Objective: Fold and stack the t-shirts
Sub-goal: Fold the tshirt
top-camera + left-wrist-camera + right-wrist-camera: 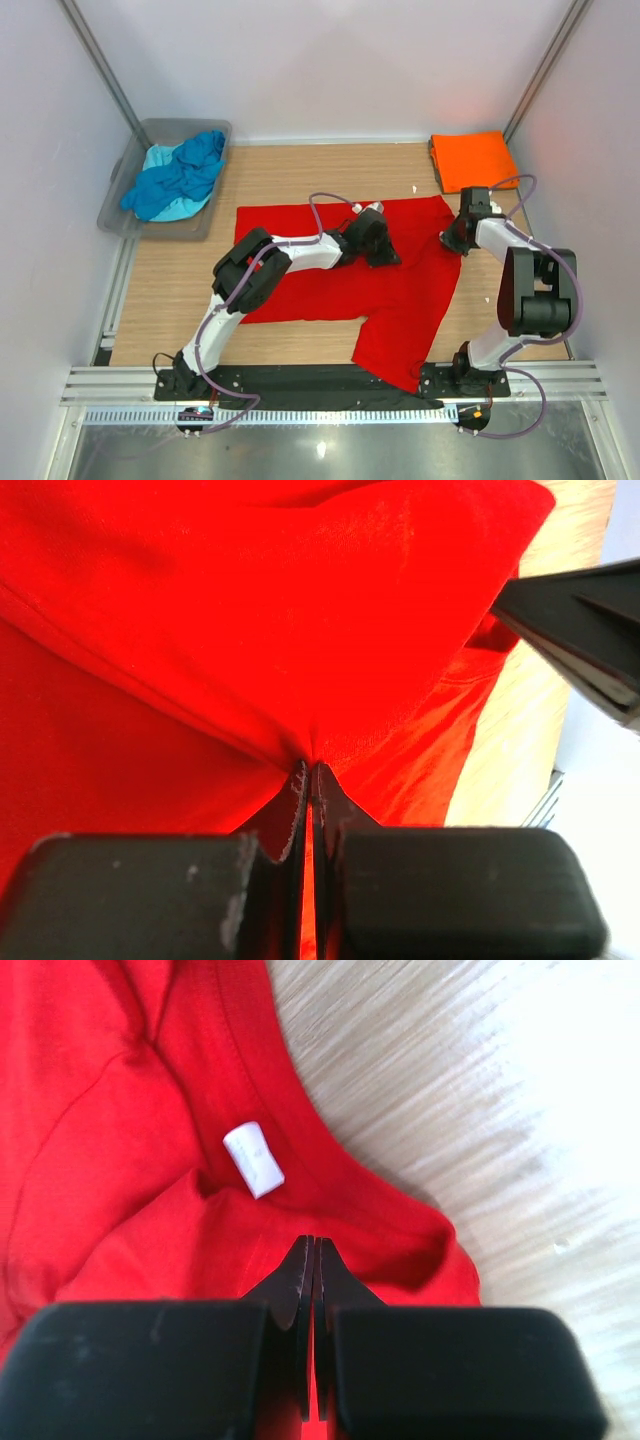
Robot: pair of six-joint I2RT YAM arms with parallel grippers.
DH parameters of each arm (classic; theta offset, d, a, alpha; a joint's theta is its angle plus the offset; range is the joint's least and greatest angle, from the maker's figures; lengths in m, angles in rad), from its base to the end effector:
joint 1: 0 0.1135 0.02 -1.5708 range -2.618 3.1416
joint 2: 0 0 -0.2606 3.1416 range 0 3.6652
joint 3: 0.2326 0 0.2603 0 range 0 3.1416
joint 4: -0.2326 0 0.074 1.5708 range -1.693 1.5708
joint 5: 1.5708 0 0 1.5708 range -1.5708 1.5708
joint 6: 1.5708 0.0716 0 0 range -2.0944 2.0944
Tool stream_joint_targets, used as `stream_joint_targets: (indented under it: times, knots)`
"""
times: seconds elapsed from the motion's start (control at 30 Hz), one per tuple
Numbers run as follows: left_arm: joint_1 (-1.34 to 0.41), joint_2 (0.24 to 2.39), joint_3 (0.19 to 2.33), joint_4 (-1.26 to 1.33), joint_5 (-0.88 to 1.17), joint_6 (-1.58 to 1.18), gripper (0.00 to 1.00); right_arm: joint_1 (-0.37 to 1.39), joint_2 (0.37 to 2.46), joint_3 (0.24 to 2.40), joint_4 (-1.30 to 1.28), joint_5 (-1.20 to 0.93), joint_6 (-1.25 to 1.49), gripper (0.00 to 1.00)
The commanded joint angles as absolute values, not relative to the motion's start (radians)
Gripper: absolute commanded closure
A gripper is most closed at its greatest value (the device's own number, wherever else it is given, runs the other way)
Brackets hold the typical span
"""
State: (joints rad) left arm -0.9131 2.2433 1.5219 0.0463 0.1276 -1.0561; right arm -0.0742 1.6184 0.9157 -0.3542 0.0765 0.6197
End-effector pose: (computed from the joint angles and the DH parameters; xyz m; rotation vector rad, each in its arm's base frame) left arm 0.3139 -0.4213 0.1045 -0.1031 2.5256 -1.1004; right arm 0.3346 -0.0304 0.1293 0.9175 2.4598 0.0891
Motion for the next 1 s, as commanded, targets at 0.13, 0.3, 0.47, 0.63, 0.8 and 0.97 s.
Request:
stream_joint_targets:
  times: [0.13,0.3,0.47,0.63,0.8,0.97]
  knots:
    - [-0.919,2.163,1.574,-0.009,0.117,-0.994,1.00,-0.077,1.458,0.913,-0.442,0.106,0.615,0.99]
    - [-0.919,2.161,1.586,-0.043,0.117,-0.992,1.00,-0.077,1.420,0.891,-0.421,0.112,0.600,0.99]
    - [-0.919,2.181,1.608,-0.060,0.120,-0.996,1.00,-0.077,1.472,0.854,-0.309,0.063,0.569,0.81]
    - [-0.917,2.197,1.624,-0.095,0.094,-0.992,1.00,-0.077,1.537,0.862,-0.239,0.035,0.545,0.78]
    - [-0.917,2.209,1.628,-0.097,0.089,-0.991,1.00,-0.077,1.601,0.874,-0.209,0.025,0.537,0.73]
    - [-0.917,2.212,1.634,-0.101,0.087,-0.986,1.00,-0.075,1.643,0.897,-0.212,0.041,0.531,0.69]
